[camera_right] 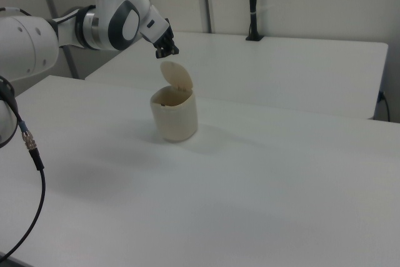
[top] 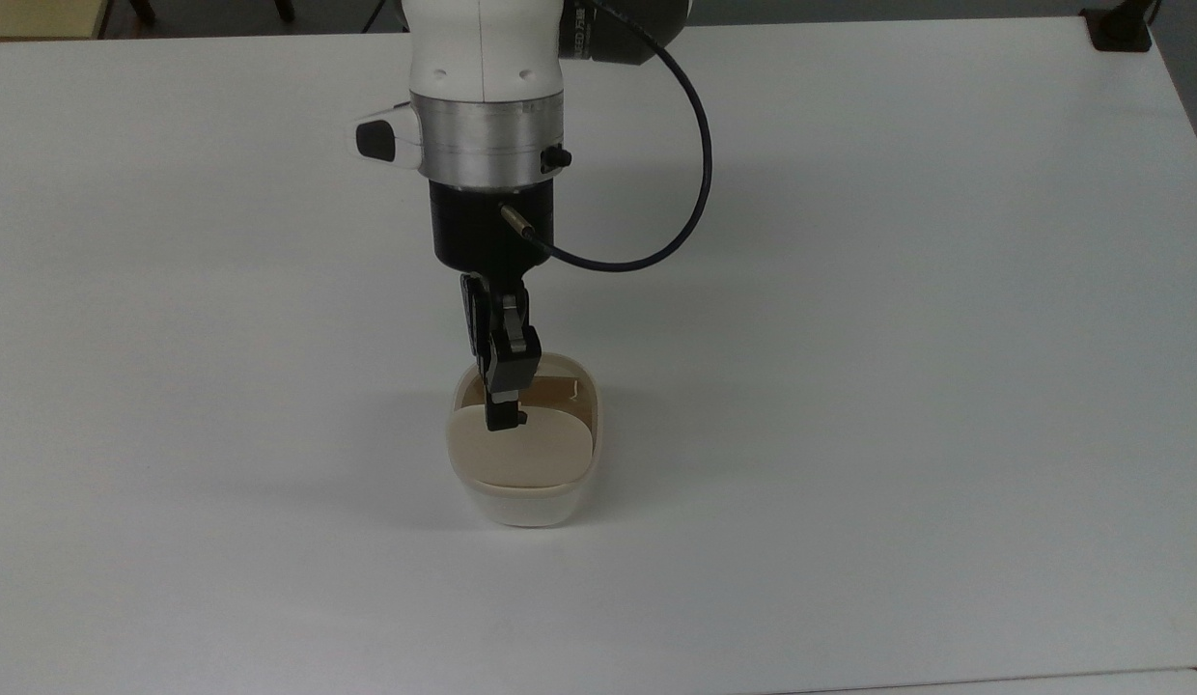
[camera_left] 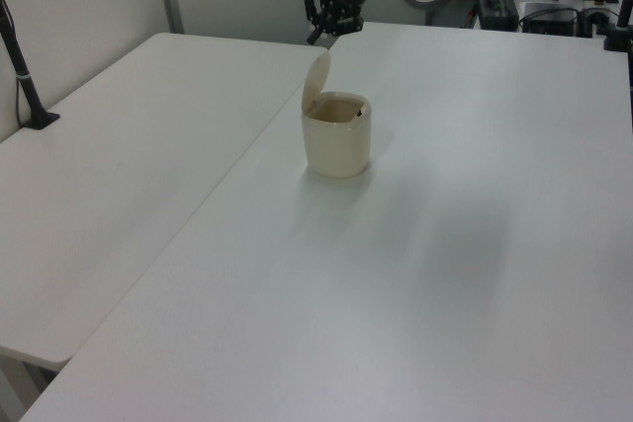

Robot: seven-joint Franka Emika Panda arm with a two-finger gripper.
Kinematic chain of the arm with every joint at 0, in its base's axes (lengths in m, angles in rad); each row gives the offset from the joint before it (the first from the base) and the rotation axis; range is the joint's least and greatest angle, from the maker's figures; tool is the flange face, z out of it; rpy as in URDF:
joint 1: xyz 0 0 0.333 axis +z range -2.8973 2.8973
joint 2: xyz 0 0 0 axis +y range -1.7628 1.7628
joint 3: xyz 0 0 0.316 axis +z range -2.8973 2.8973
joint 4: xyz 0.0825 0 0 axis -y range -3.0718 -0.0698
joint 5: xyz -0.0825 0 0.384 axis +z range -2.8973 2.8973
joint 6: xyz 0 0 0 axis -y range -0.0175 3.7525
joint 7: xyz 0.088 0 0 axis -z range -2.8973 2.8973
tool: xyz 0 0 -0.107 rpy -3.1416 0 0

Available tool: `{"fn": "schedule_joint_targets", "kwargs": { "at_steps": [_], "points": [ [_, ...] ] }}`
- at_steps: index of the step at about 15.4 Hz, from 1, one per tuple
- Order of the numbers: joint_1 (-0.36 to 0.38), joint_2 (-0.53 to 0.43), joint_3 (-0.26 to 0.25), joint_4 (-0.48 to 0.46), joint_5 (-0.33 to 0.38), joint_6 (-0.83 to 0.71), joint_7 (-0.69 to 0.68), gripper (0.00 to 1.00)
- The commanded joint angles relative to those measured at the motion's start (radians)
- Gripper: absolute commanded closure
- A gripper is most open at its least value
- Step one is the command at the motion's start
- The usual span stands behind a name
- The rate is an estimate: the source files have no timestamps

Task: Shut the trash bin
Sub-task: 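Move the gripper down toward the raised lid of the cream bin, then push the open lid over with the gripper fingers, swinging it shut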

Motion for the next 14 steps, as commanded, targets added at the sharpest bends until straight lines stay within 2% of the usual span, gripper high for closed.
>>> {"fn": "schedule_joint_targets", "kwargs": {
  "at_steps": [1,8,14],
  "points": [
    [0.015,0.011,-0.014,0.002,-0.038,0.018,0.027,1.0],
    [0.029,0.009,-0.013,-0.03,-0.075,0.016,0.022,1.0],
    [0.029,0.0,-0.013,-0.035,-0.076,0.01,0.015,1.0]
  ]
}}
